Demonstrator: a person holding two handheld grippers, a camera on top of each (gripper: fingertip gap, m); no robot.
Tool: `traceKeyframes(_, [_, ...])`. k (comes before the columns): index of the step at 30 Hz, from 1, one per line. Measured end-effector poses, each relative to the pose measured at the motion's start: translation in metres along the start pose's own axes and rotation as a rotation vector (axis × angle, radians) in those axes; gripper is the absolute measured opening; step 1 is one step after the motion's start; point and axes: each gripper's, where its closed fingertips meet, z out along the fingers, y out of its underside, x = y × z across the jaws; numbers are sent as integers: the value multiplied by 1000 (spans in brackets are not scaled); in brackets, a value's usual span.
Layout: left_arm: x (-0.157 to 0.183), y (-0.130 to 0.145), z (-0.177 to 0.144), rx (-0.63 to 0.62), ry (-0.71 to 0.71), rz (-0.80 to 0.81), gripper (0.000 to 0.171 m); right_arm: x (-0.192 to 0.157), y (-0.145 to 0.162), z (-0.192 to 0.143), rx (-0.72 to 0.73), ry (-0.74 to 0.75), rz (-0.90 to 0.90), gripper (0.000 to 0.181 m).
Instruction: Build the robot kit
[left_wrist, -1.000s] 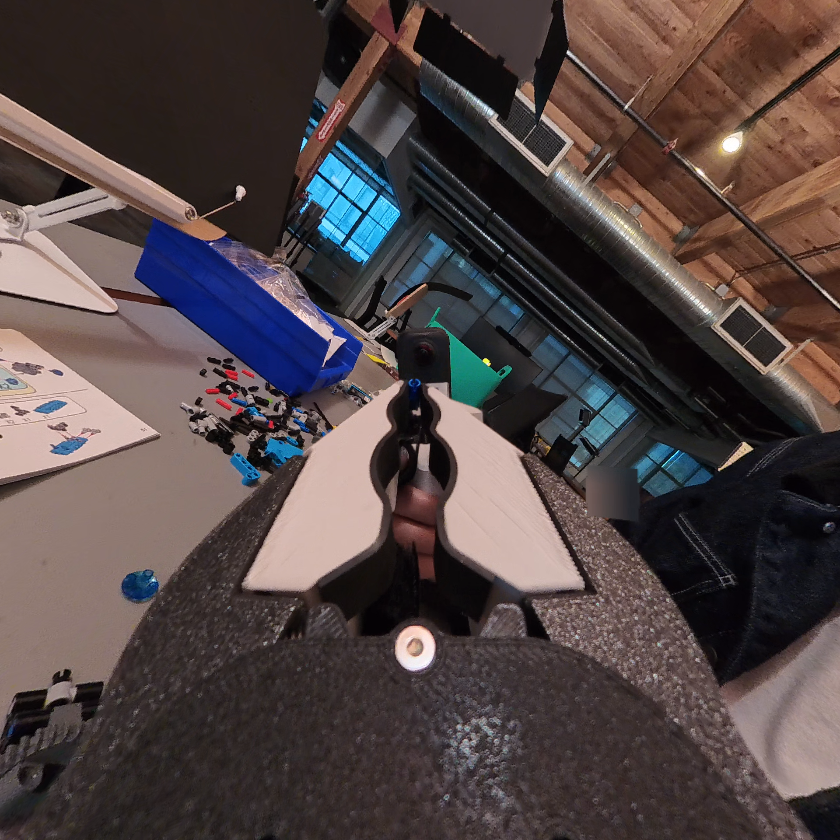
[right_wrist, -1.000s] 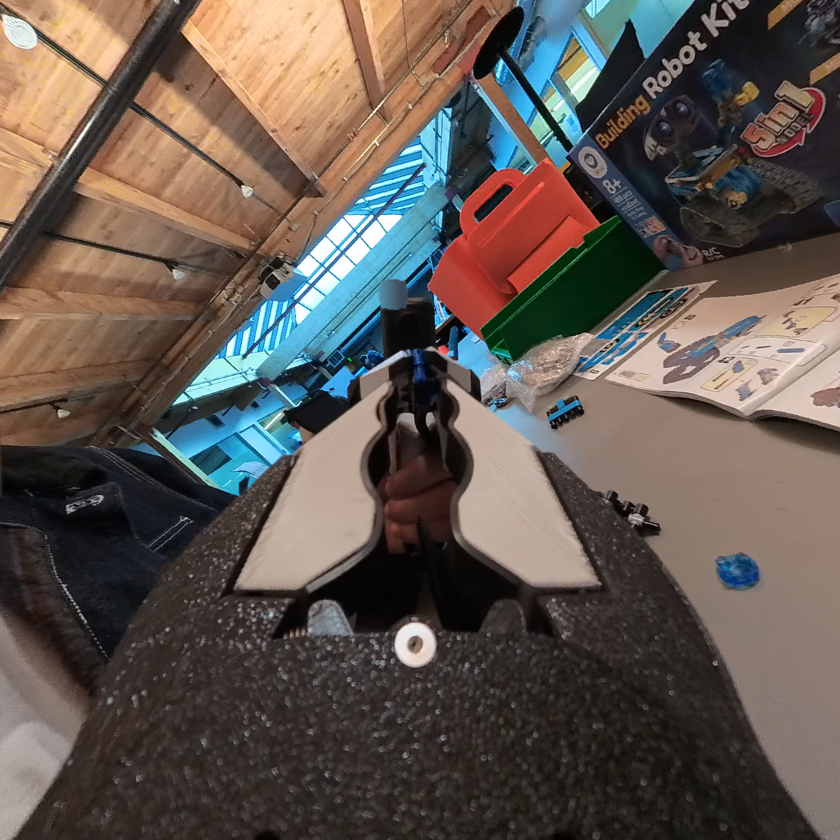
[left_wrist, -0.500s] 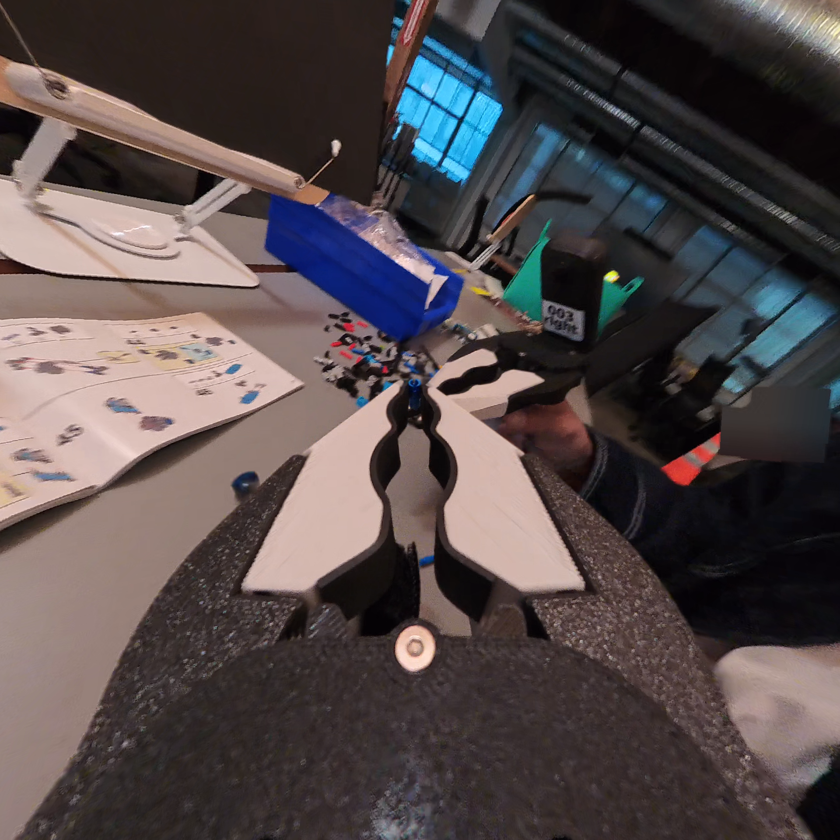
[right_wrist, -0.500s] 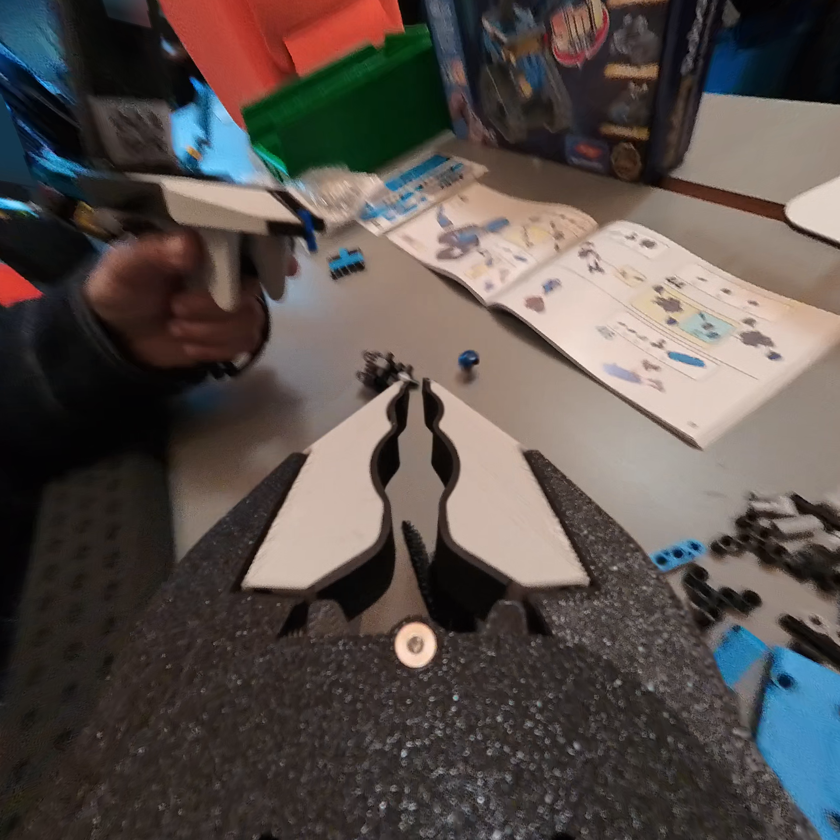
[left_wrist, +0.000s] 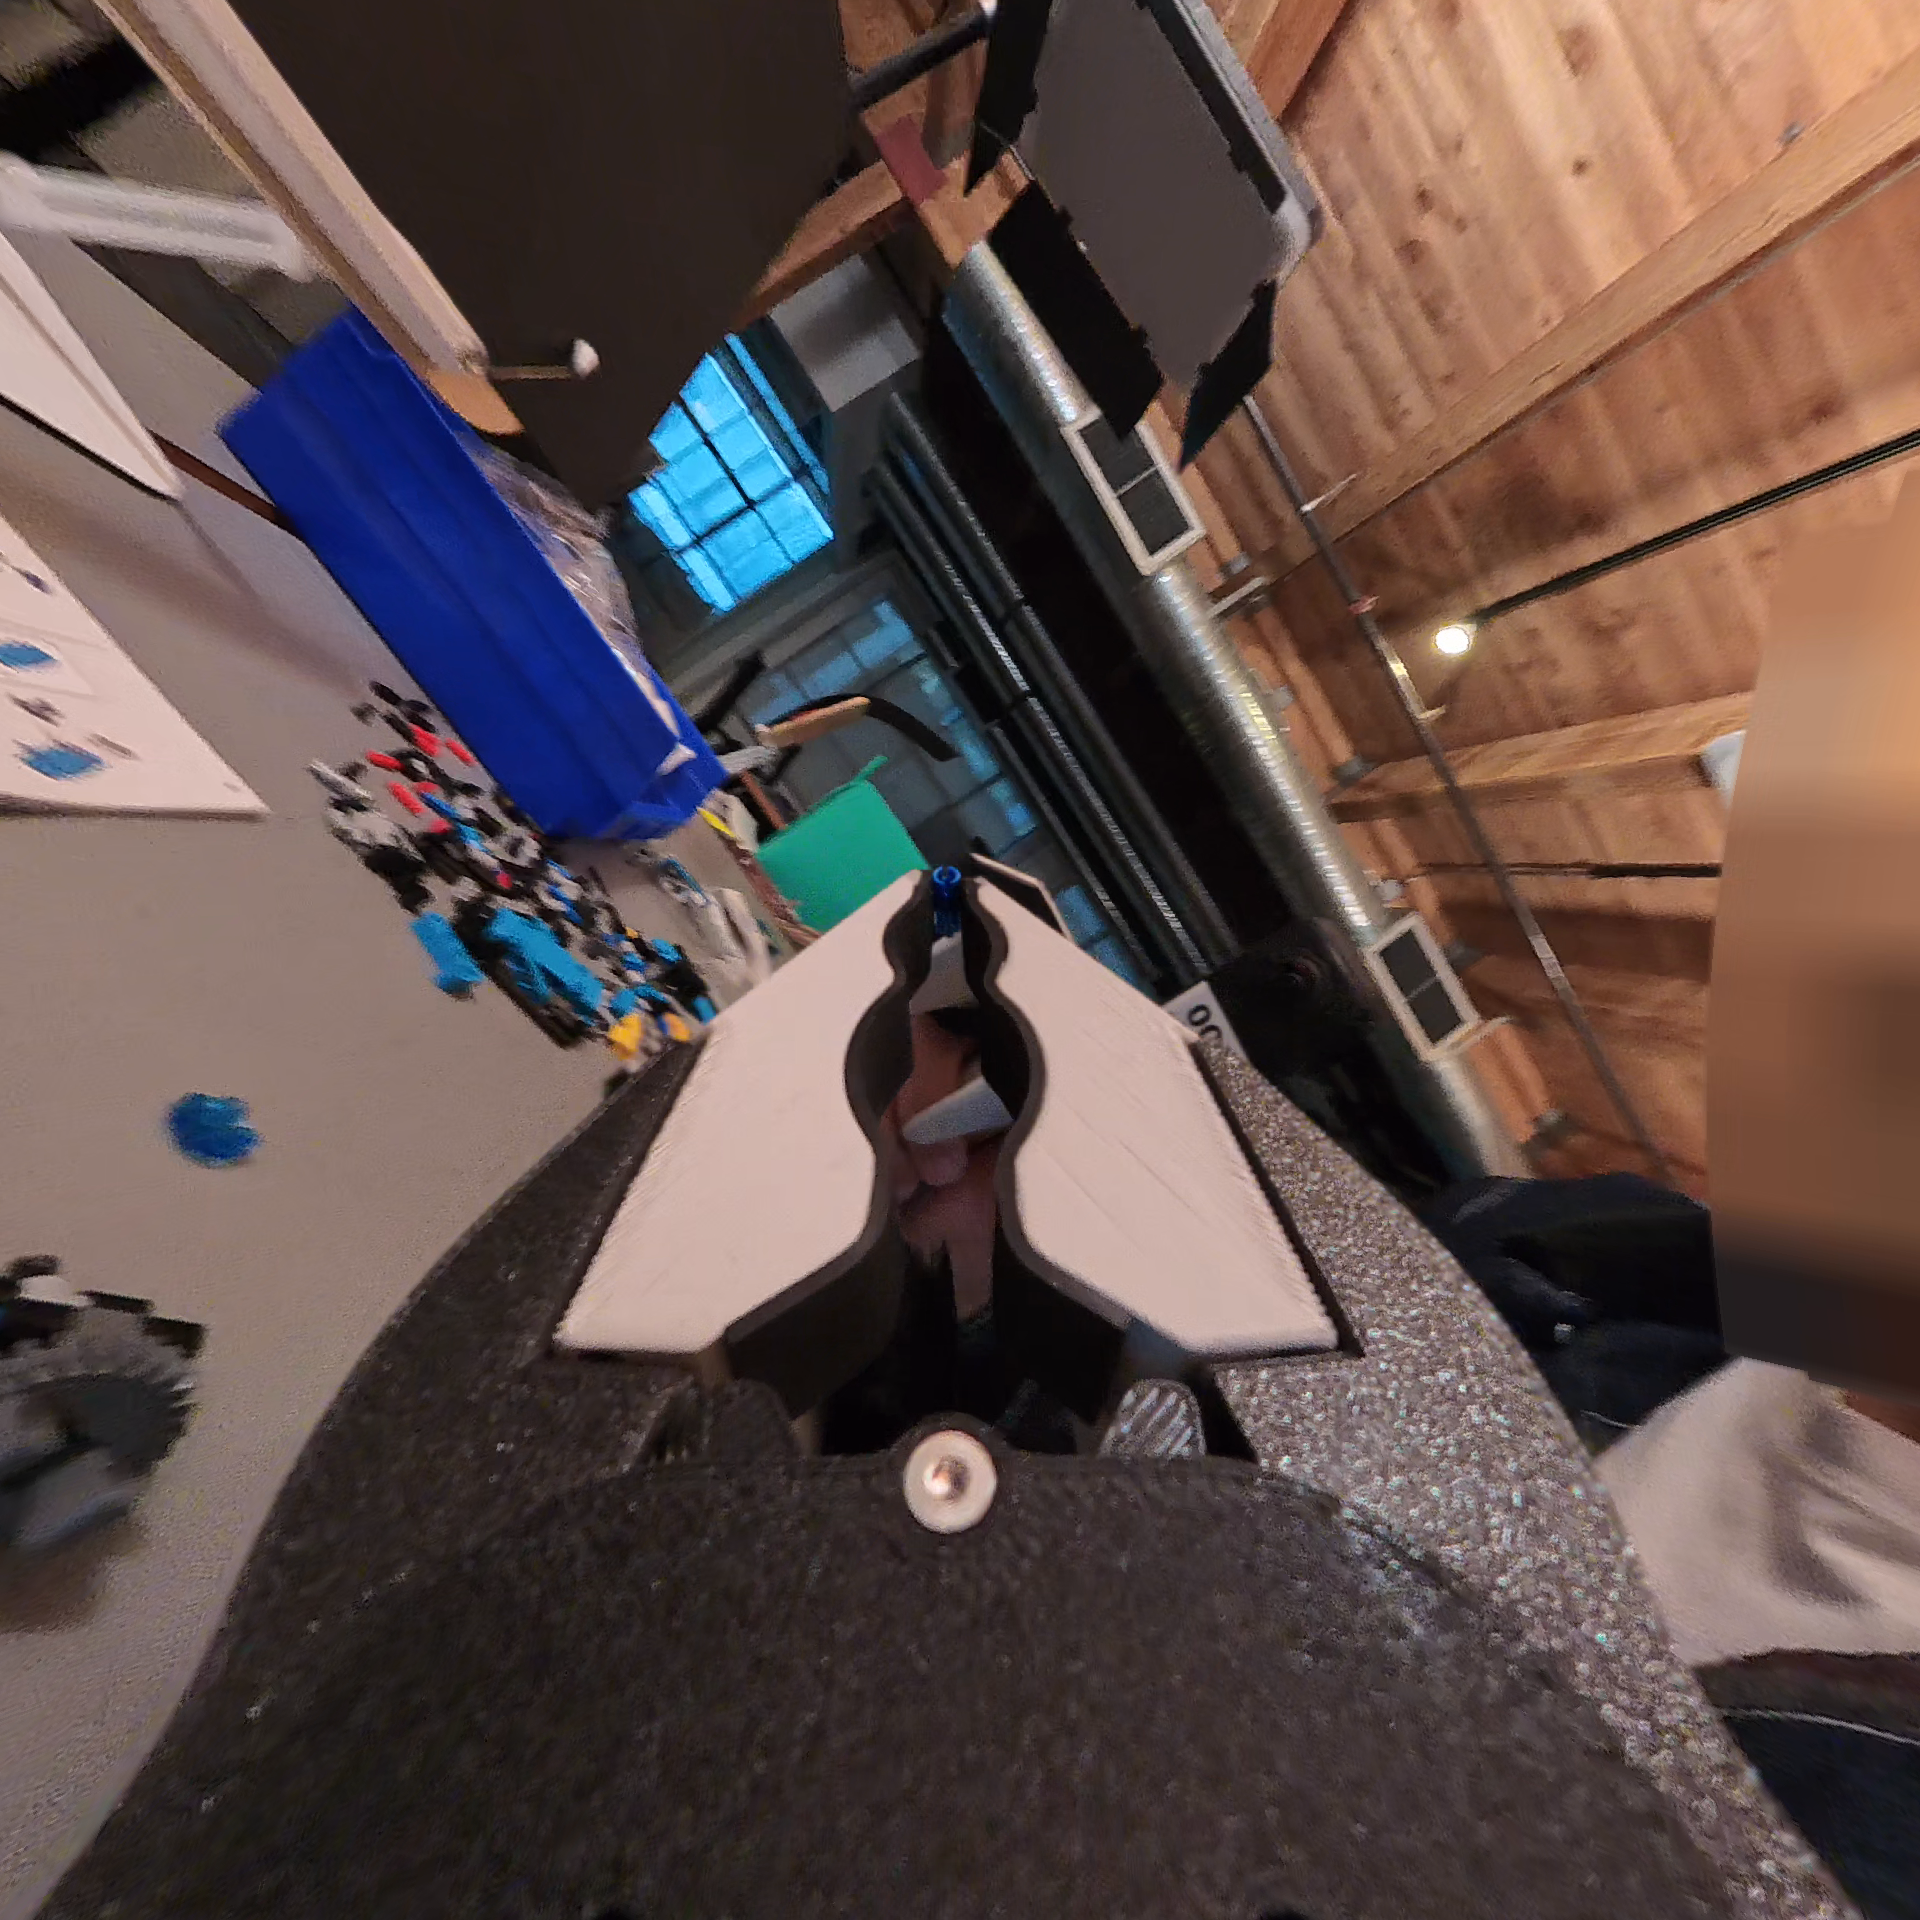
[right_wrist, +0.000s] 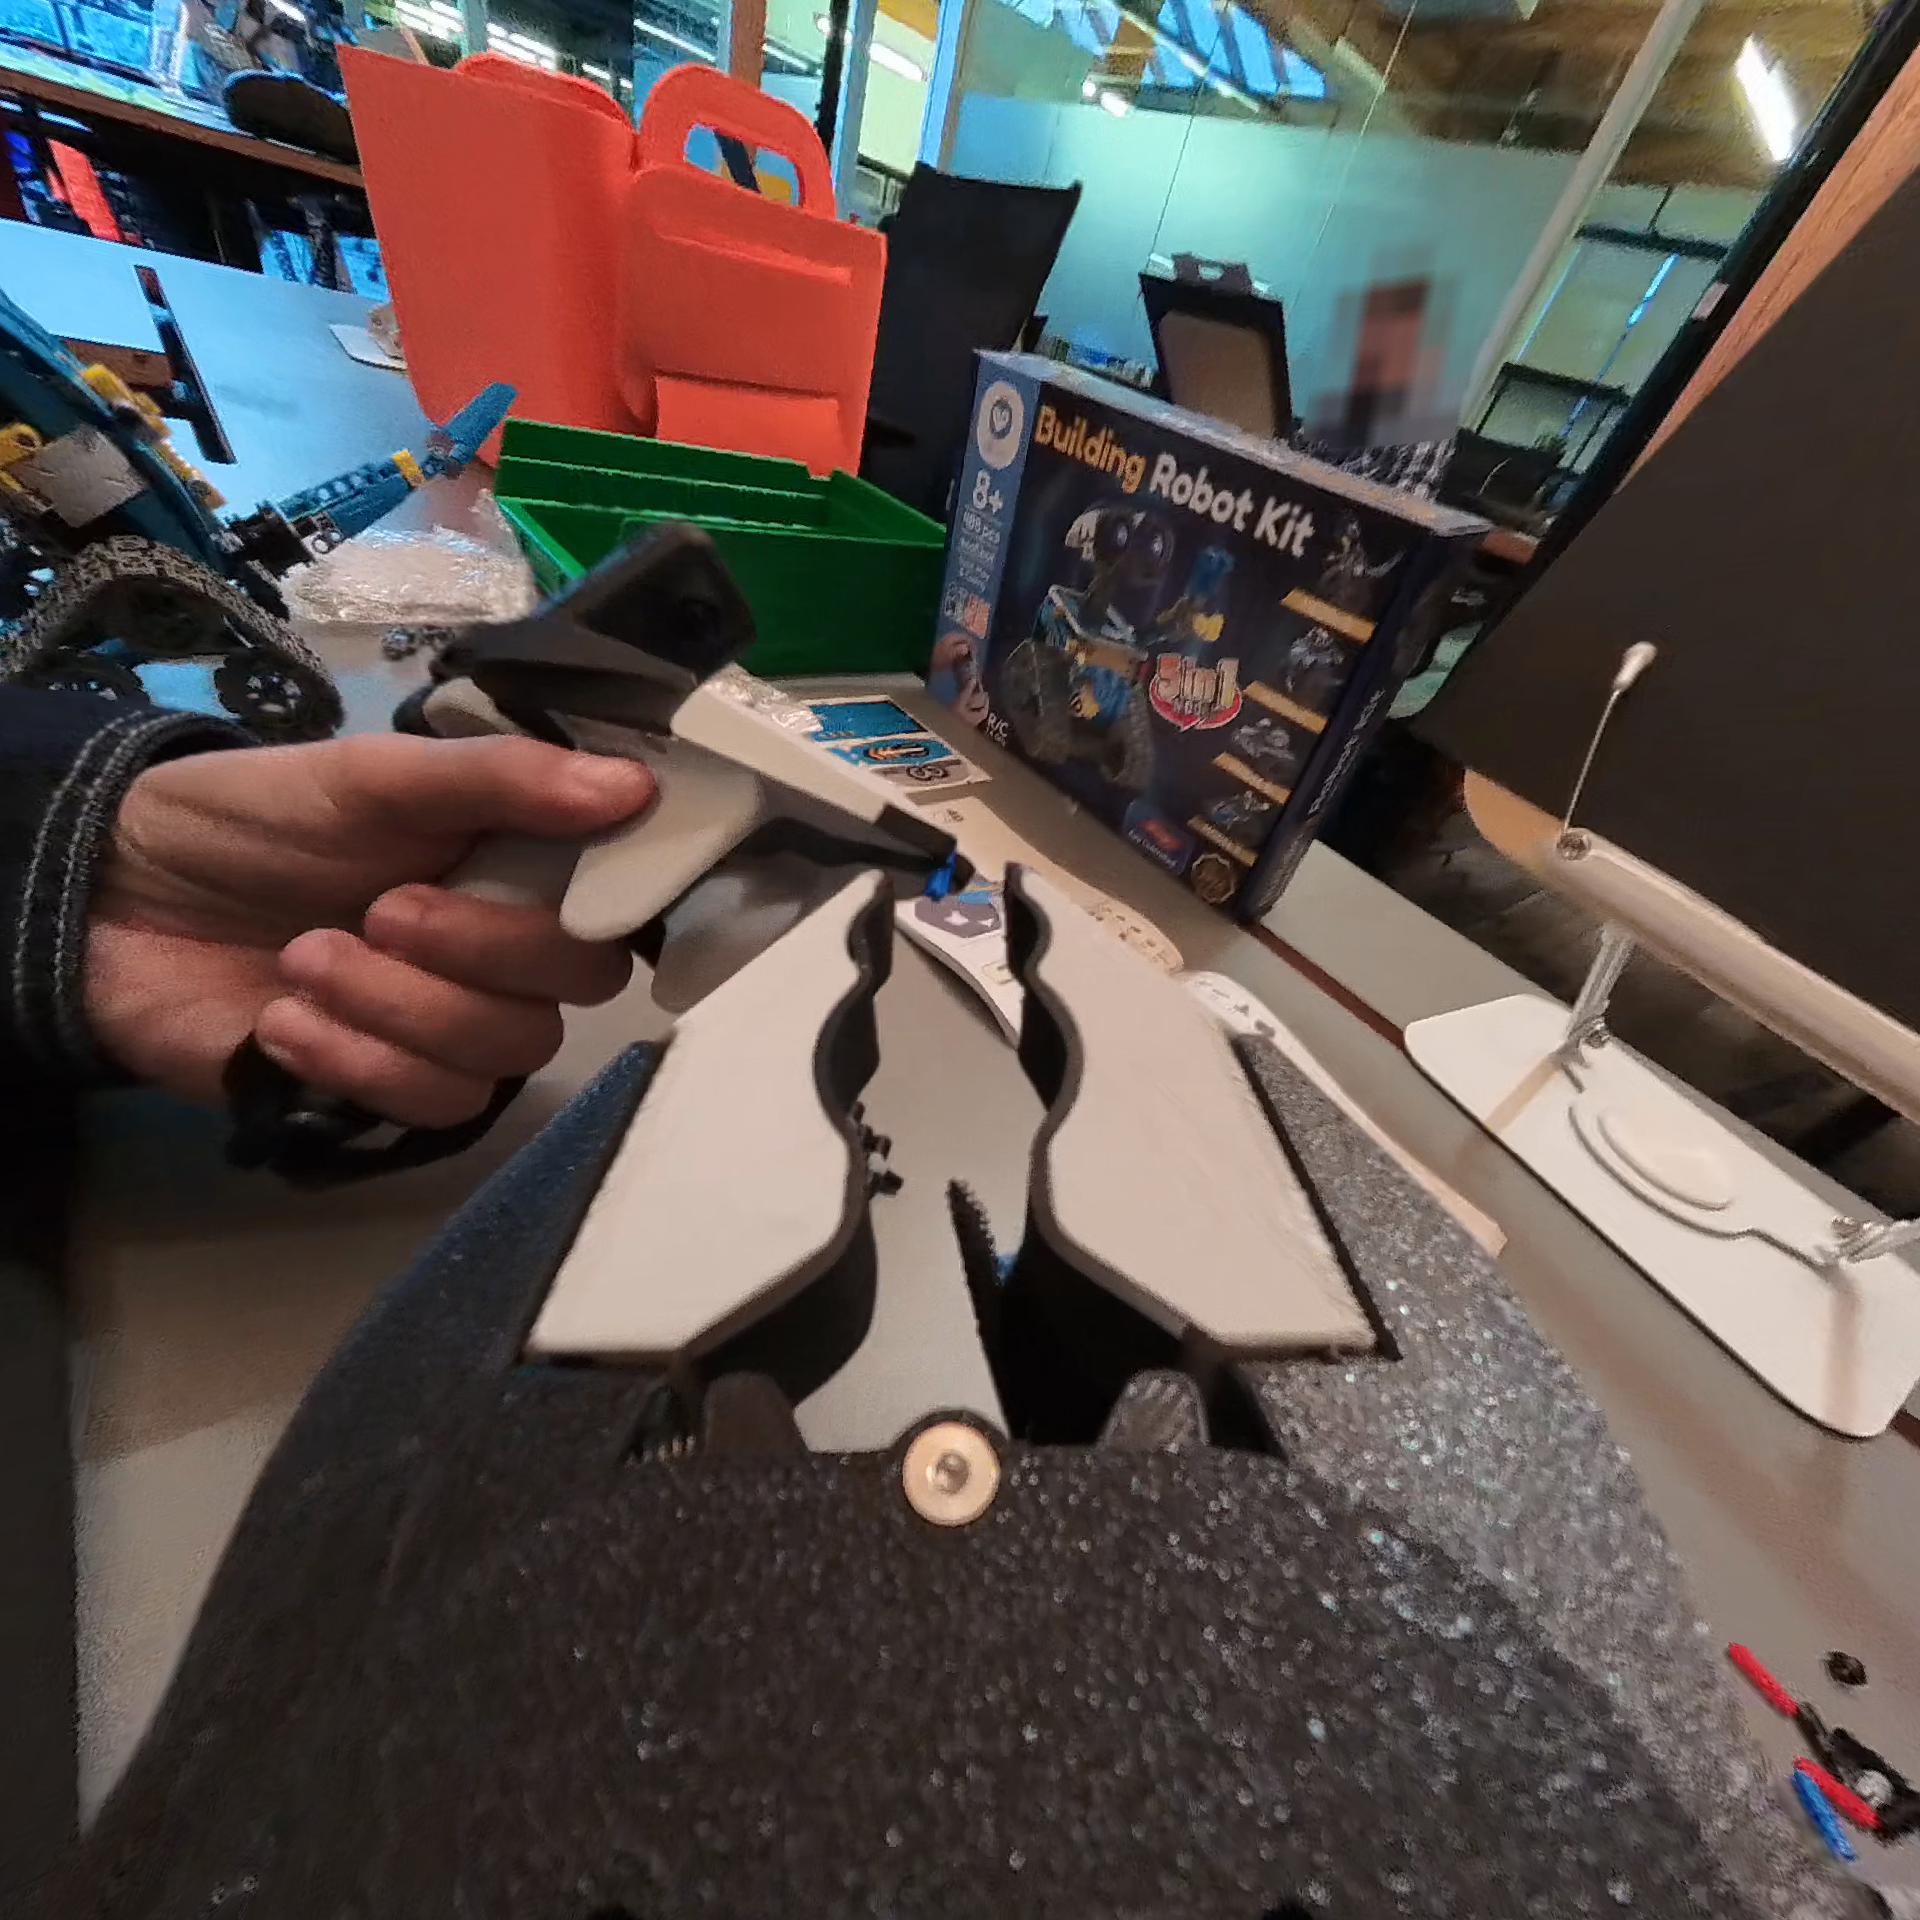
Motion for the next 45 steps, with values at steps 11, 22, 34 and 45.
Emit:
traceKeyframes(11, [12, 25, 1, -206, 115, -120, 4, -16, 3, -10, -27, -186, -88, 5])
traceKeyframes(22, [11, 42, -7, -392, 17, 127, 3, -28, 11, -19, -97, -480, -95, 5])
traceKeyframes(34, [-72, -50, -103, -310, -695, 674, 4, 21, 143, 113, -669, -436, 66, 28])
traceKeyframes(45, [-100, -36, -98, -420, -765, 670, 4, 11, 156, 127, -600, -516, 89, 24])
